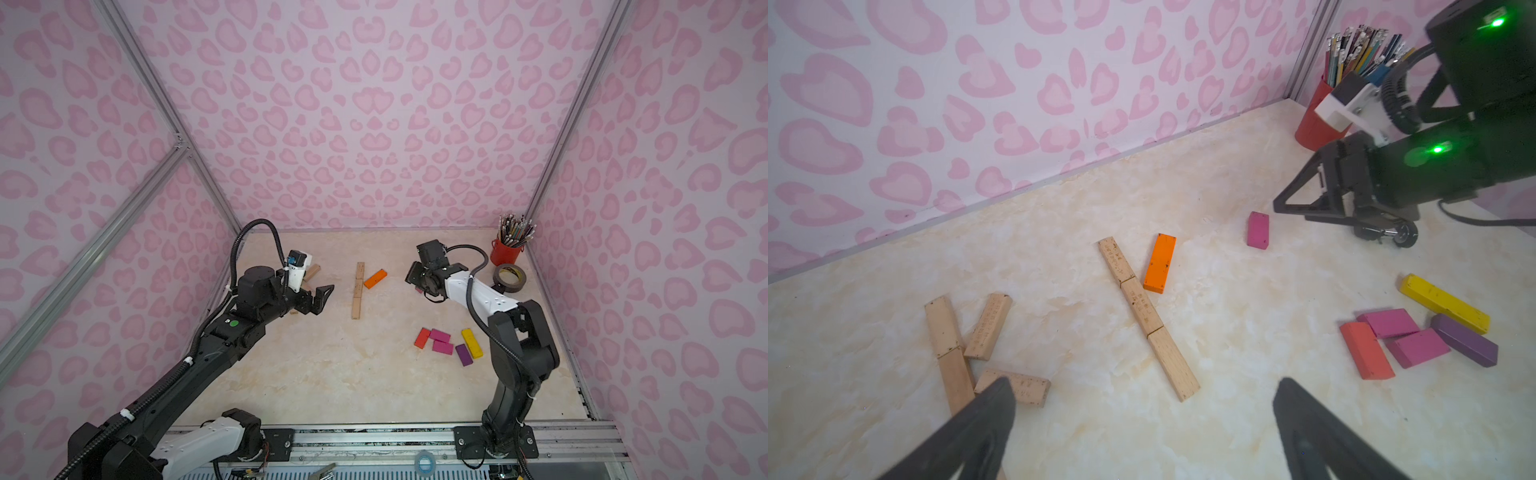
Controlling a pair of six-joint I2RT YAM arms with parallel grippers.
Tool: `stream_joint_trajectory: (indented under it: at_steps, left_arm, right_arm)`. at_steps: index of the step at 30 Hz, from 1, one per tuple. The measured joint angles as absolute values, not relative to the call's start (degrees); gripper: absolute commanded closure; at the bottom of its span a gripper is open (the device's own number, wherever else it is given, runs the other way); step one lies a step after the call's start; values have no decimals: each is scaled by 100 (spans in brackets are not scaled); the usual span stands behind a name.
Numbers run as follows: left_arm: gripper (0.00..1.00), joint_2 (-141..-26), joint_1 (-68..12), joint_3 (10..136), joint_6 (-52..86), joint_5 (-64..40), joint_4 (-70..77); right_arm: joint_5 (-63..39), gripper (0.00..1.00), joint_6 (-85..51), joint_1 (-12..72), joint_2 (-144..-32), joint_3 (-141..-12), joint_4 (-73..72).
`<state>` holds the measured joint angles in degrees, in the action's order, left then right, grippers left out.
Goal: Assemble the letter k with building blocks
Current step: Pick up the building block from the center of the board.
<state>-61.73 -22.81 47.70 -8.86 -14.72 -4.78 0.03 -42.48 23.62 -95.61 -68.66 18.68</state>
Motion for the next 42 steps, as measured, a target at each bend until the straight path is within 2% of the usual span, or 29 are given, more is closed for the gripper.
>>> stream_joint_trajectory:
  at_steps: [8,17,29,42]
  left_arm:
    - [1,-6139,-2320,4748,-886,-1629,-342]
    - [1,-6145,-2381,4720,-915,-1651,-292]
    - [1,-6180,-2615,4718,-1081,-1566,-316]
    - [1,-6163,-2635,4711,-1168,-1441,-331]
  right_arm:
    - [506,34,-1885,1592,-8206,-6274,3164]
    - [1223,36,-158,1310,-8042,-5575,4276]
    - [746,43,403,1107,-9085,-5688,4504]
    - [508,55,526,1028,-9592,-5802,4615]
